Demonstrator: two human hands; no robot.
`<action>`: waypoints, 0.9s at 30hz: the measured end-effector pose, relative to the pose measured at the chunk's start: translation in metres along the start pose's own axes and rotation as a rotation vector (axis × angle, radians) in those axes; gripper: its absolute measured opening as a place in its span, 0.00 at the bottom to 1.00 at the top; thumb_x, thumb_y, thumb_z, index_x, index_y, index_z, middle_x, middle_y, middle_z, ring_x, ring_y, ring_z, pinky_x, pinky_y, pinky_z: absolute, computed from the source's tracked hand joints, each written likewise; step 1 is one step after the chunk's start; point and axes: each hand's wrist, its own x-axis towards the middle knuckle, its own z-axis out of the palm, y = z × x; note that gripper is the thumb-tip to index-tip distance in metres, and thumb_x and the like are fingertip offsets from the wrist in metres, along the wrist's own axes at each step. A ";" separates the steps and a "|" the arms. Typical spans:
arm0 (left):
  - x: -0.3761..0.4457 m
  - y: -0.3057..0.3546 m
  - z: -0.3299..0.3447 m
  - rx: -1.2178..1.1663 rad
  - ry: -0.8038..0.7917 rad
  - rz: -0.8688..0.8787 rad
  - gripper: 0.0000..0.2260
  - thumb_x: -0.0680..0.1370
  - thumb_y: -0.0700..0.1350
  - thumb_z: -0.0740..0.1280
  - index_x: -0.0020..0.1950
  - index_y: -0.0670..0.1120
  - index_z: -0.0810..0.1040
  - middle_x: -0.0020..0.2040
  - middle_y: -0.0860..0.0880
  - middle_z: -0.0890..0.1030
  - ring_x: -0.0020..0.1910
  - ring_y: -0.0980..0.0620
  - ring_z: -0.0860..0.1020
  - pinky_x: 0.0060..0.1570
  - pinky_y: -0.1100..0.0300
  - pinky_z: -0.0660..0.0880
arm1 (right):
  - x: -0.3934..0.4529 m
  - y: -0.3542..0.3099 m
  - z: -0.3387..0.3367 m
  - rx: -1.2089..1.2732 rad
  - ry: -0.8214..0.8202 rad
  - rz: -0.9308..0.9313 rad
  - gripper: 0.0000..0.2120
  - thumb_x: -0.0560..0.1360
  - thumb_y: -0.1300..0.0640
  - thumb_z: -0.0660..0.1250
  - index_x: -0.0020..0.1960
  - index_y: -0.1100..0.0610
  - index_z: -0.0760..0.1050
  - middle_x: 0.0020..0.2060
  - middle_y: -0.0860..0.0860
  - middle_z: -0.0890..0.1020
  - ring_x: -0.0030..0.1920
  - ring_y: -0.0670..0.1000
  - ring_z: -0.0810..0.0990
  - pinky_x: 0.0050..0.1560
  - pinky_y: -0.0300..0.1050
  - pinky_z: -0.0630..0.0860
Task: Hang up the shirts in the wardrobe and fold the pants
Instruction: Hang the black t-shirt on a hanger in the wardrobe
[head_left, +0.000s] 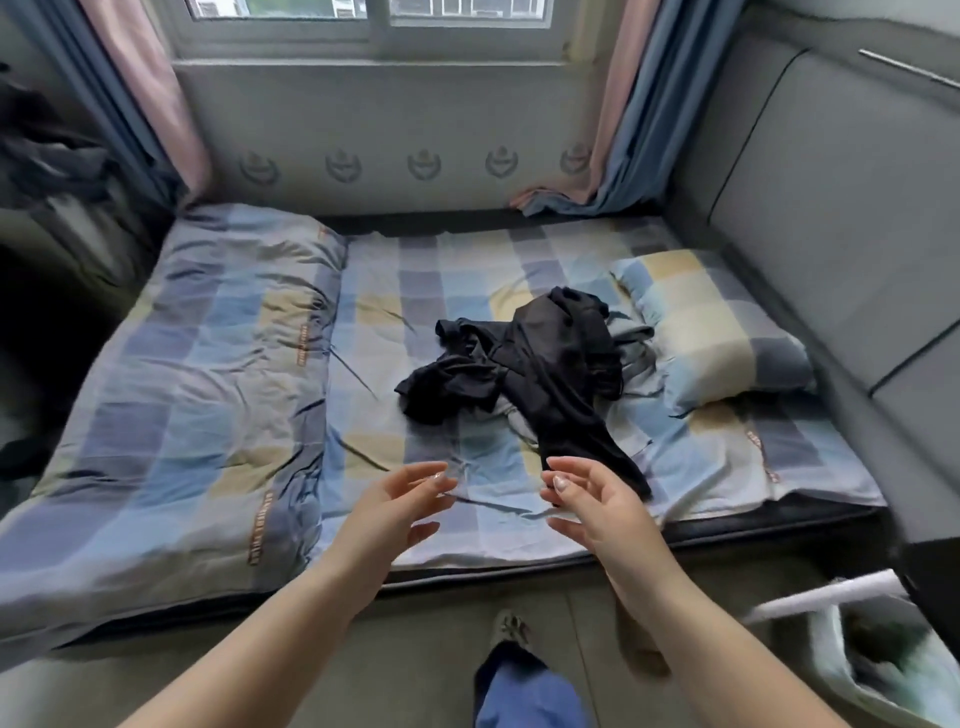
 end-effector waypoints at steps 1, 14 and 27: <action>0.016 0.005 0.003 -0.002 0.011 -0.006 0.08 0.77 0.47 0.68 0.55 0.50 0.79 0.50 0.52 0.85 0.49 0.56 0.83 0.47 0.60 0.76 | 0.019 -0.002 -0.002 0.001 -0.004 0.008 0.07 0.78 0.59 0.63 0.54 0.50 0.77 0.52 0.51 0.81 0.50 0.44 0.81 0.49 0.43 0.79; 0.238 0.048 0.030 -0.048 0.203 -0.146 0.06 0.79 0.46 0.66 0.54 0.50 0.79 0.47 0.54 0.85 0.46 0.58 0.82 0.48 0.60 0.77 | 0.286 -0.004 -0.021 -0.138 -0.119 0.160 0.06 0.77 0.56 0.64 0.52 0.48 0.78 0.49 0.47 0.83 0.50 0.45 0.81 0.51 0.45 0.79; 0.461 -0.063 -0.074 0.043 0.378 -0.354 0.03 0.79 0.46 0.65 0.52 0.52 0.78 0.51 0.52 0.82 0.51 0.57 0.80 0.47 0.61 0.75 | 0.523 0.126 0.066 -0.763 -0.376 0.037 0.15 0.78 0.52 0.62 0.63 0.49 0.75 0.61 0.44 0.77 0.61 0.44 0.75 0.60 0.39 0.70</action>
